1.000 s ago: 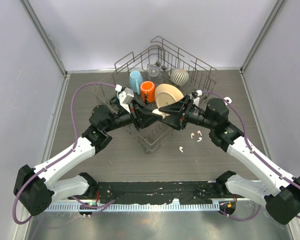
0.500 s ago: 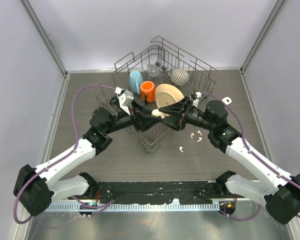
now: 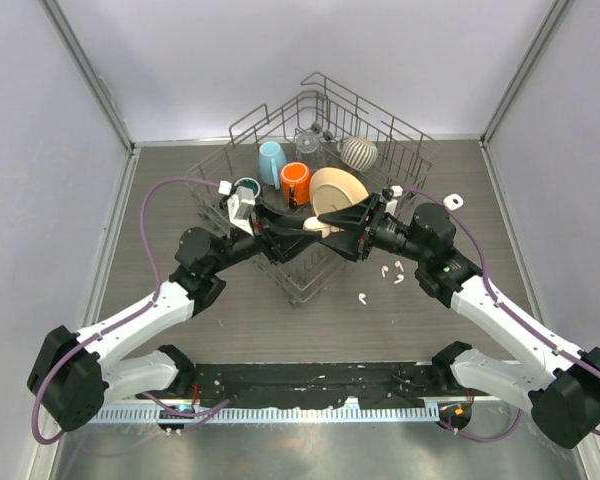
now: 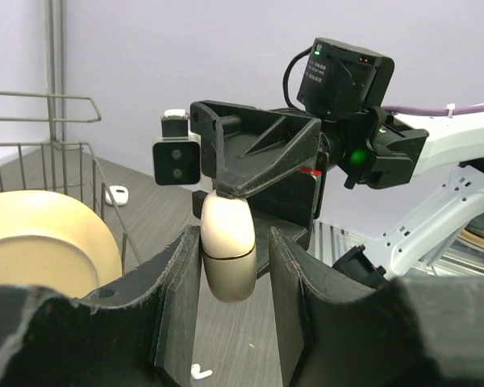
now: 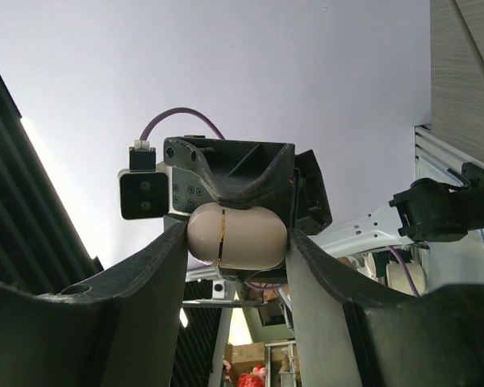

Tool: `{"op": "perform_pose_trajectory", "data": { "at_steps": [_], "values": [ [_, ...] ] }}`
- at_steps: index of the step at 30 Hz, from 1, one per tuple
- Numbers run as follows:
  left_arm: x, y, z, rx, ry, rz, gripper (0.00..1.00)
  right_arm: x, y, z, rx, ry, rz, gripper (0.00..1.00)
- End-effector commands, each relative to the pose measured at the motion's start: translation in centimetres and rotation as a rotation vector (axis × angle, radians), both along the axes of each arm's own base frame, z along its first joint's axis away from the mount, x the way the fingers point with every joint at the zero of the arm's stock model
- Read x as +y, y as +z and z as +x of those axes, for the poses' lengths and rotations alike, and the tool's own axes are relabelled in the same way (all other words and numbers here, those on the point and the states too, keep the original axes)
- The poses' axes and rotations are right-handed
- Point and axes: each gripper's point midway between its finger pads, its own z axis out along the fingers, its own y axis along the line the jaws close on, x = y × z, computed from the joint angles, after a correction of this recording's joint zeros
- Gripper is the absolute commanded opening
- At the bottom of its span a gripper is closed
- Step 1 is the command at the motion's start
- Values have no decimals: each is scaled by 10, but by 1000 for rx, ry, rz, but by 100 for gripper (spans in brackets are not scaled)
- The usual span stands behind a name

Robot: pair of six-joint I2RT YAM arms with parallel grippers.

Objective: Insert the wireless bluetooth earbuds into the charging case
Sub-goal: Pick up the charging case at the center of the board.

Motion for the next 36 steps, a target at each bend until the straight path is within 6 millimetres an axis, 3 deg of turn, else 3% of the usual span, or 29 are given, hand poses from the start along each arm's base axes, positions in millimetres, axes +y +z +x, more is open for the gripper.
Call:
{"op": "perform_pose_trajectory", "data": {
  "at_steps": [1,18,31,36],
  "values": [
    [4,23,0,-69,19,-79,41,-1,19,-5,-57,9,46,1],
    [-4,16,-4,-64,-27,-62,42,1,24,-7,-56,24,72,1],
    [-8,20,0,-67,-29,-79,21,2,17,-6,-41,22,50,1],
    [-9,19,-1,-61,-41,-80,0,3,11,-5,-39,18,5,1]
  ]
}}
